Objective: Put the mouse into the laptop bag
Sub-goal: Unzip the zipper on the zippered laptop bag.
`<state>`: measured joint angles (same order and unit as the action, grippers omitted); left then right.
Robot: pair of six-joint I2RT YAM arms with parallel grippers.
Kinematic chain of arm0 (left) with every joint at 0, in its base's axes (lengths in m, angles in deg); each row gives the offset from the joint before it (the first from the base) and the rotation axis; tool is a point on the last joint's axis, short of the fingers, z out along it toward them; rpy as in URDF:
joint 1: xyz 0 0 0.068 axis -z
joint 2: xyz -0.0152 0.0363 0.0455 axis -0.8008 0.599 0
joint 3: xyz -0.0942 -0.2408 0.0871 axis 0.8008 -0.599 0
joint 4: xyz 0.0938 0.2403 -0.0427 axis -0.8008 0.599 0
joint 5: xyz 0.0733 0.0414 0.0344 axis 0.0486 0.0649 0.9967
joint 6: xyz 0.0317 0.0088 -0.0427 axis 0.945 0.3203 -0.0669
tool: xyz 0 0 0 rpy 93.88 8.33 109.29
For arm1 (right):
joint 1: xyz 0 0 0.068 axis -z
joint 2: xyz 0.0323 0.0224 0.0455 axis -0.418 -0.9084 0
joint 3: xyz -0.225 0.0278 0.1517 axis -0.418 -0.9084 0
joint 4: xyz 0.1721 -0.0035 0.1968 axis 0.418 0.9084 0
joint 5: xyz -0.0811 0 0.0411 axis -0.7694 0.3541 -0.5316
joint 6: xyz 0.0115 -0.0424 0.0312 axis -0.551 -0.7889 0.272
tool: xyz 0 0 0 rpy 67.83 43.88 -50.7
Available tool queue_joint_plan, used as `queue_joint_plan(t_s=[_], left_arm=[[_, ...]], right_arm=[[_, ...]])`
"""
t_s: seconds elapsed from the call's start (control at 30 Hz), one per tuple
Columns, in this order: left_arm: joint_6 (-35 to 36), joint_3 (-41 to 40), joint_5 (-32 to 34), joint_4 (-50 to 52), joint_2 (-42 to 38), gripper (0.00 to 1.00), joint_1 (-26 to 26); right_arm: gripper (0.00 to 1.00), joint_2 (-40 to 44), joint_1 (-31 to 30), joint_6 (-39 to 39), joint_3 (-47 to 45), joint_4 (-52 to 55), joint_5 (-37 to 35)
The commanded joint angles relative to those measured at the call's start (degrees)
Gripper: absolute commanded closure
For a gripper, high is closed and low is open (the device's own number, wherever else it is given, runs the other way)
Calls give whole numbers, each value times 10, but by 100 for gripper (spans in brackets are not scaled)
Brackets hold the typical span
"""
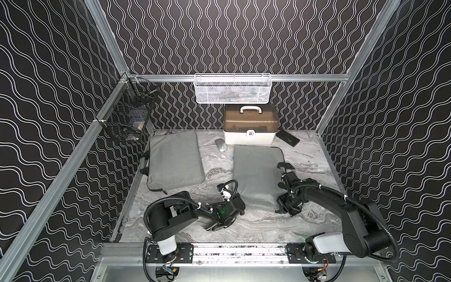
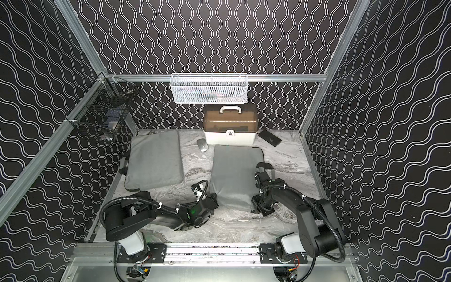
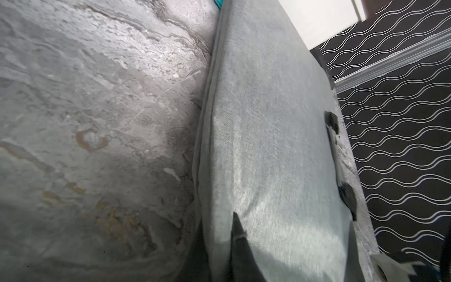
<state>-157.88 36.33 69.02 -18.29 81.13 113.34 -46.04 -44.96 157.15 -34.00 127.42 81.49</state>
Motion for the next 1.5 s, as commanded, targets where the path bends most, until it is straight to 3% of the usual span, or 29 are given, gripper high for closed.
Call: queue_joint_plan(t_s=[0.0, 0.2, 0.33, 0.47, 0.53, 0.6, 0.7, 0.8, 0.97, 1.17, 1.3, 1.33, 1.4, 1.47], left_arm=[[-17, -5, -16, -38, 5, 100, 8], [-11, 1, -12, -35, 9, 100, 11], [-12, -21, 7, -38, -13, 100, 11], [-20, -46, 30, -3, -64, 100, 11], [-24, -51, 36, 29, -93, 84, 11], [-41, -62, 29, 64, -122, 49, 11], [-61, -87, -5, 76, -161, 19, 12], [-89, -93, -54, 98, -175, 8, 21], [-98, -91, -75, 47, -145, 1, 48], [-100, -57, -104, -33, -46, 1, 48], [-93, -18, -98, -5, -14, 2, 42], [-87, -6, -93, 3, -6, 6, 40], [-80, 12, -88, 21, 5, 35, 35], [-65, 19, -87, 6, 15, 80, 29]], right_arm=[[100, 2, -22, 48, 6, 1, 28], [100, -29, -84, 51, 17, -67, 78], [100, -40, -91, 31, 40, -19, 40], [100, -14, -63, 4, 12, -39, 13], [100, -5, -32, -10, 8, -24, -6], [100, 2, -3, -21, 1, -16, -15], [100, 6, 32, -45, -16, -40, 14], [100, 4, 37, -54, -9, -35, 12], [100, 19, 37, -59, -14, -50, 24], [100, 56, 37, -51, -19, -27, 19], [100, 71, 37, -53, -16, -10, 16], [100, 77, 37, -56, -16, -6, 13], [100, 88, 36, -56, -24, -15, 21], [100, 91, 36, -55, -33, -15, 26]])
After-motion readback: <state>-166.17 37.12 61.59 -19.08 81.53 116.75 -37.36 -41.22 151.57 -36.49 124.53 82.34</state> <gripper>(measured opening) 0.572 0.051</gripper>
